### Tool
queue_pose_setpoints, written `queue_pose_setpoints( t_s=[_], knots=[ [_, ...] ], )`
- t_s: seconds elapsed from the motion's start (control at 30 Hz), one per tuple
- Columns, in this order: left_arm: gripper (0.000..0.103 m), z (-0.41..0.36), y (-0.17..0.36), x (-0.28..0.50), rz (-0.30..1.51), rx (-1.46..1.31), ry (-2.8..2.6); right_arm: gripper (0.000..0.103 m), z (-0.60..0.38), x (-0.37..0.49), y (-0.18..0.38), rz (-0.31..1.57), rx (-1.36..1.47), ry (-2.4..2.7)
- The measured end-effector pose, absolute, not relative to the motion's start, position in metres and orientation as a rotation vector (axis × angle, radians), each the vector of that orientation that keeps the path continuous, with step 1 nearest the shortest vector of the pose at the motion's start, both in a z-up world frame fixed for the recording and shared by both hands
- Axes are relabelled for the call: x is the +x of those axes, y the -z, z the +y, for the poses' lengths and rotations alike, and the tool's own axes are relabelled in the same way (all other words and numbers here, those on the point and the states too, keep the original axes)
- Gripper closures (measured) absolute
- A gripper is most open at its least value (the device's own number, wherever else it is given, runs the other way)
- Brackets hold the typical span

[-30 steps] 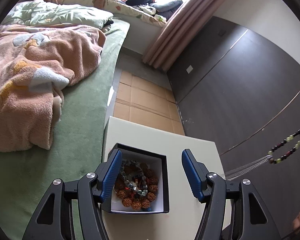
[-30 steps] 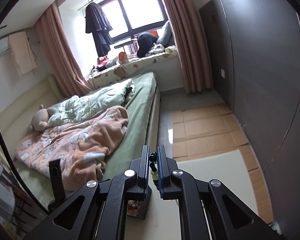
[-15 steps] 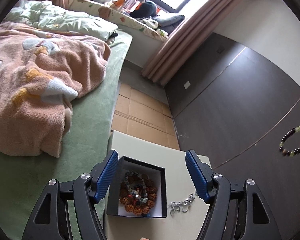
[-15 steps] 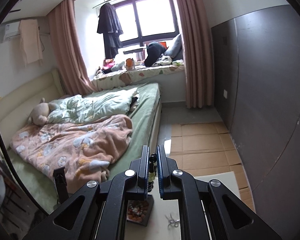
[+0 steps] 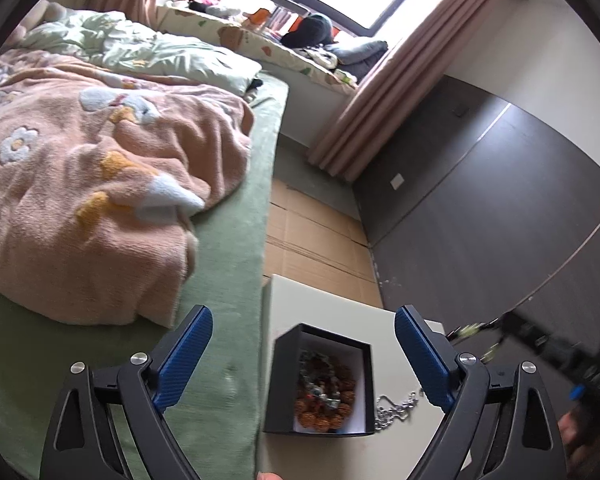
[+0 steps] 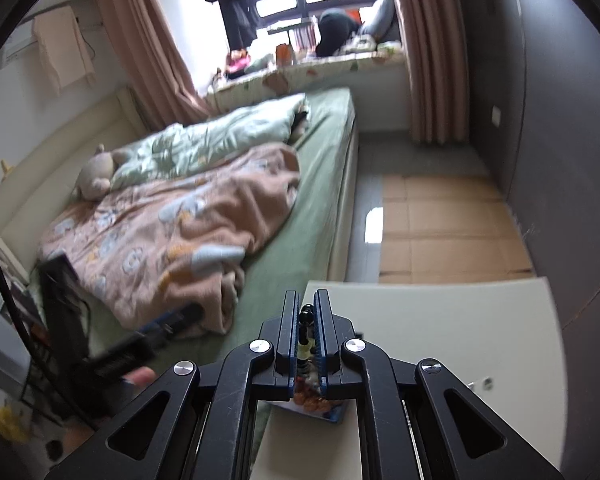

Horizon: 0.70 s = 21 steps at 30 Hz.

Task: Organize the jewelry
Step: 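Lower the necklace into the black box and open both grippers, then grasp the silver skull pendant chain with the left gripper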

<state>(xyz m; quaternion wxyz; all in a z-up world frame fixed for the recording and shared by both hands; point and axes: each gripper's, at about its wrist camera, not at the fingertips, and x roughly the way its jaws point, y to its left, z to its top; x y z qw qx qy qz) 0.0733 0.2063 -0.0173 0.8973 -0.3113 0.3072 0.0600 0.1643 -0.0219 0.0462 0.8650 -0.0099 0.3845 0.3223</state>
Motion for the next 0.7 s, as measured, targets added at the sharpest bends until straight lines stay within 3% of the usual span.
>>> queue_pose_setpoints(
  t_s=[0.33, 0.37, 0.4, 0.47, 0.63, 0.7],
  knots=[
    [0.01, 0.214, 0.022, 0.073, 0.643, -0.653, -0.149, 0.092, 0.007, 0.189, 0.022, 0.954, 0.014, -0.717],
    [0.01, 0.212, 0.023, 0.075, 0.646, -0.651, -0.14, 0.082, 0.008, 0.191, 0.027, 0.981, 0.01, -0.713],
    [0.01, 0.21, 0.022, 0.076, 0.65, -0.649, -0.137, 0.064, 0.008, 0.191, 0.03, 0.991, 0.011, -0.715],
    [0.01, 0.205, 0.021, 0.077, 0.647, -0.644, -0.125, 0.047, -0.003, 0.189, 0.029, 0.974, 0.02, -0.721],
    [0.01, 0.186, 0.015, 0.079, 0.62, -0.606, -0.092, 0.043, -0.044, 0.188, 0.015, 0.931, 0.05, -0.692],
    [0.01, 0.174, 0.013, 0.081, 0.62, -0.58, -0.098, 0.029, -0.068, 0.19, 0.011, 0.939, 0.082, -0.677]
  ],
)
